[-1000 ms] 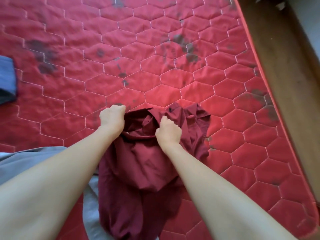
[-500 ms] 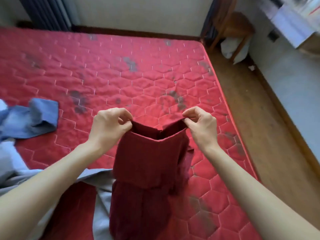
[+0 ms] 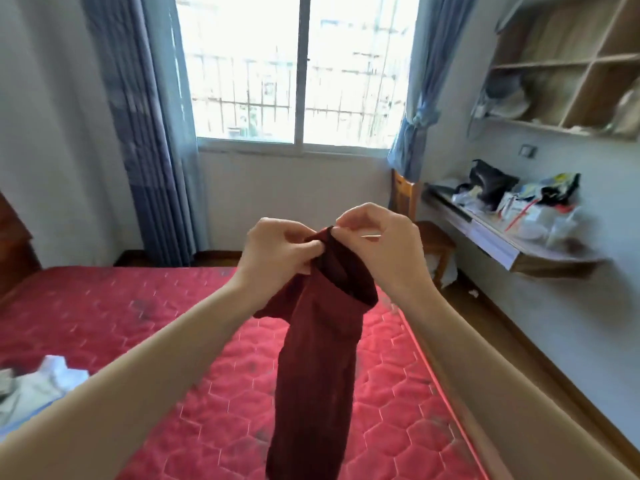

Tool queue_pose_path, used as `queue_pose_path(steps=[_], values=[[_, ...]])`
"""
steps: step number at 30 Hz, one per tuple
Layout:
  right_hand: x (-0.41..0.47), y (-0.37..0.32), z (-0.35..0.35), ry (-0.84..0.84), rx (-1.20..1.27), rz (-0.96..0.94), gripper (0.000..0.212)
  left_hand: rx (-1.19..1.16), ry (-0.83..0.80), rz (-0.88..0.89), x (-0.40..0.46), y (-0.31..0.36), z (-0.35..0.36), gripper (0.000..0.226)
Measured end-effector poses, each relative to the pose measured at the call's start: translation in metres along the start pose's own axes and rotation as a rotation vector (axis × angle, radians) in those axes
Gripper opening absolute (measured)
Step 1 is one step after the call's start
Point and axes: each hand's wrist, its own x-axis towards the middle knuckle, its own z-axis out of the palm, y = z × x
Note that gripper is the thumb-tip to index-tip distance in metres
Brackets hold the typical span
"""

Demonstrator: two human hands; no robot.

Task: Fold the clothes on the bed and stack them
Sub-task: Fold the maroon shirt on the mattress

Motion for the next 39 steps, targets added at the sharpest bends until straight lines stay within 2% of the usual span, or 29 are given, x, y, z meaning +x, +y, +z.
queue_pose_path(steps=[2,4,7,10,14,15,19,21,24,26,28,31,33,36,39], values=[[-0.009,-0.02,-0.021,0.229,-0.082,0.011,0.008,-0.009,0.143,0.028,0.0,0.025,0.002,0.007],[-0.026,-0.032,-0.034,0.302,-0.207,-0.016,0.021,-0.032,0.253,0.055,-0.001,0.046,0.006,0.007],[-0.044,-0.044,-0.037,0.067,-0.383,-0.005,0.041,-0.063,0.363,0.078,-0.004,0.072,0.014,0.013],[-0.044,-0.044,-0.038,-0.063,-0.446,0.014,0.028,-0.087,0.35,0.073,-0.01,0.088,0.021,0.005],[-0.033,-0.039,-0.059,-0.116,-0.125,-0.013,0.007,-0.195,0.209,0.049,-0.013,0.097,0.007,0.012],[-0.031,-0.037,-0.068,-0.13,-0.061,-0.034,0.01,-0.209,0.204,0.05,-0.014,0.099,-0.001,0.013],[-0.02,-0.027,-0.101,-0.209,-0.063,-0.121,0.058,-0.11,0.279,0.088,-0.017,0.1,-0.033,0.014],[-0.013,-0.02,-0.113,-0.3,-0.161,-0.194,0.065,-0.056,0.297,0.097,-0.018,0.1,-0.044,0.014],[-0.001,-0.012,-0.121,-0.456,-0.461,-0.298,0.066,-0.006,0.323,0.124,-0.021,0.103,-0.052,0.015],[0.003,-0.009,-0.117,-0.504,-0.678,-0.326,0.068,0.029,0.332,0.143,-0.022,0.106,-0.053,0.016],[0.006,-0.003,-0.109,-0.484,-0.748,-0.34,0.059,0.107,0.345,0.168,-0.023,0.11,-0.054,0.018],[0.02,0.004,-0.102,-0.336,-0.51,-0.298,0.026,0.355,0.4,0.206,-0.022,0.115,-0.062,0.022],[0.033,0.003,-0.103,-0.251,-0.387,-0.198,0.016,0.434,0.37,0.203,-0.02,0.118,-0.069,0.022],[0.049,-0.01,-0.105,-0.214,-0.308,-0.135,0.01,0.27,0.185,0.147,-0.021,0.119,-0.075,0.022],[0.062,-0.026,-0.109,-0.186,-0.338,-0.168,0.013,0.223,0.126,0.111,-0.022,0.121,-0.078,0.021]])
